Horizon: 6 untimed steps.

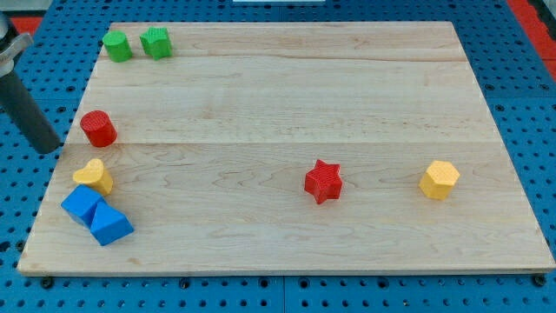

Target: Slide the red circle to the bottom center

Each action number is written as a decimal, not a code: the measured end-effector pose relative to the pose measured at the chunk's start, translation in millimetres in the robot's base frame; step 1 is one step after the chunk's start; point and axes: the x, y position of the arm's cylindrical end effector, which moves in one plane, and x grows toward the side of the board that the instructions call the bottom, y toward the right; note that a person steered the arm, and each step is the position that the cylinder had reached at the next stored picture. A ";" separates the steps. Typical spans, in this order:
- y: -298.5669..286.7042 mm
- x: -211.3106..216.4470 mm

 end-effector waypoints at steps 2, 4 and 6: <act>0.8 -22.7; 64.2 -22.7; 60.2 -11.1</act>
